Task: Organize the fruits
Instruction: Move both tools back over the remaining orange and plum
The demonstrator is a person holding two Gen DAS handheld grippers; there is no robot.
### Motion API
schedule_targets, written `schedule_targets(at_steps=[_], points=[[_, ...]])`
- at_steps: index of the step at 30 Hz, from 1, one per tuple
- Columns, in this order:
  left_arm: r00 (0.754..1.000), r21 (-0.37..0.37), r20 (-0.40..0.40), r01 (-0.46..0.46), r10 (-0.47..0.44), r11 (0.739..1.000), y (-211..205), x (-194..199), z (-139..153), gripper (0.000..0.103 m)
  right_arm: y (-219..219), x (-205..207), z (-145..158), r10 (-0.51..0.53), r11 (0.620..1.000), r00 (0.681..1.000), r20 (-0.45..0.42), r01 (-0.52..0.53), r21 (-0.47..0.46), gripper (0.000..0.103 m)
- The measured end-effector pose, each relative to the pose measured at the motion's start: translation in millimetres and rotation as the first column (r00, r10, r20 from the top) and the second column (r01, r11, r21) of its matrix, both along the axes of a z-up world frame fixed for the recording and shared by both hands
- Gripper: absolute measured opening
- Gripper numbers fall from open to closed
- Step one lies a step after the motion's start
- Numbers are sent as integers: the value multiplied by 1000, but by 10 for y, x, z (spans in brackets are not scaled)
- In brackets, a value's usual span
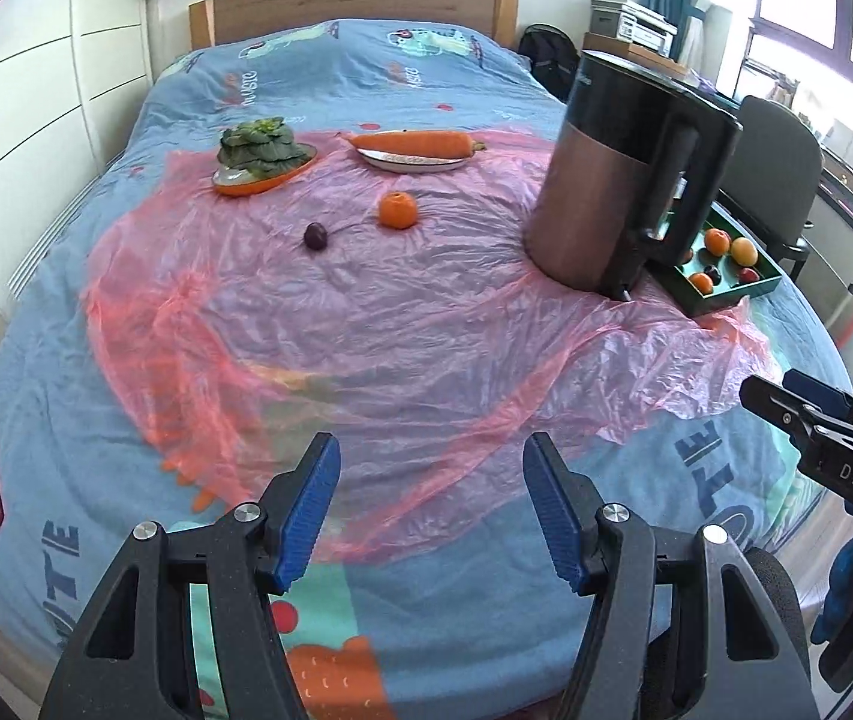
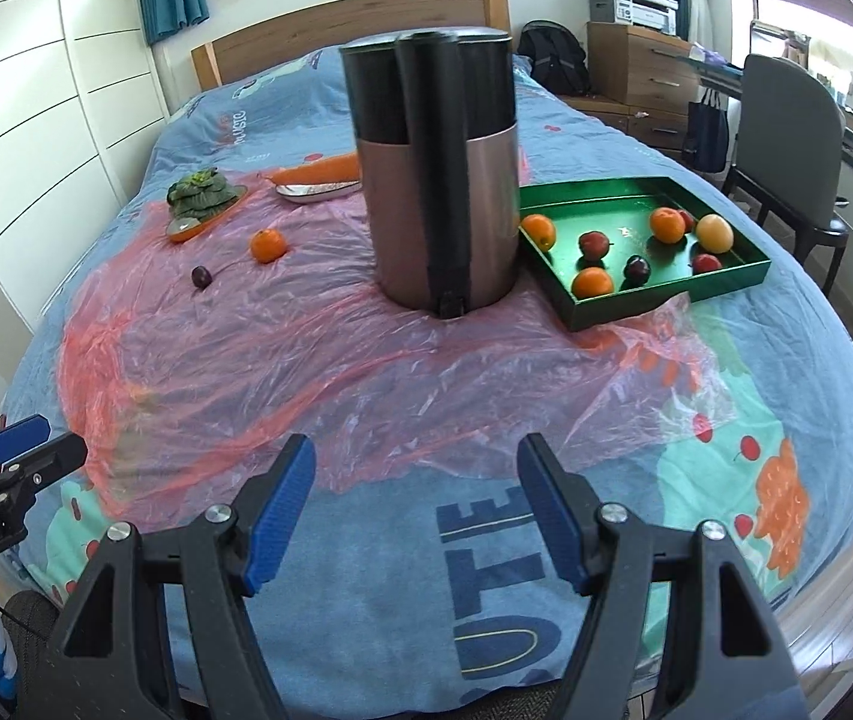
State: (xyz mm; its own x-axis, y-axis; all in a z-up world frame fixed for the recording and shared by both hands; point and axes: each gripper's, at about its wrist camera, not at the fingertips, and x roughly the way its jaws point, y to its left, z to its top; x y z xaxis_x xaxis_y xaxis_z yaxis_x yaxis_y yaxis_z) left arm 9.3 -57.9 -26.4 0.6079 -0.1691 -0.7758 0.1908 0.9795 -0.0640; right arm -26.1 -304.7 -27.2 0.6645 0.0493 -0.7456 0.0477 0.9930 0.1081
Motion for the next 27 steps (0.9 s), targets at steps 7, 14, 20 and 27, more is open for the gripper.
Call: schedule_targets(at_steps=[7,14,20,27], points=[[995,-15,-14,-103,103,995,456,66,-209,58,375,70,-103,75,997,997,-36,-76,-27,103],[983,-12,-29,-181,180,983,800,243,-426,58,701,321,-128,124,991,992,-30,-125,-43,103],[977,15,-17,-212,212,977,943,509,-520,58,990,722,-136,177,983,984,-11,-177,-42,103],[975,-9,-6,-223,223,975,1054,936,-543,58,1291,1280,-219,238,971,971,-1,-238,-36,103]])
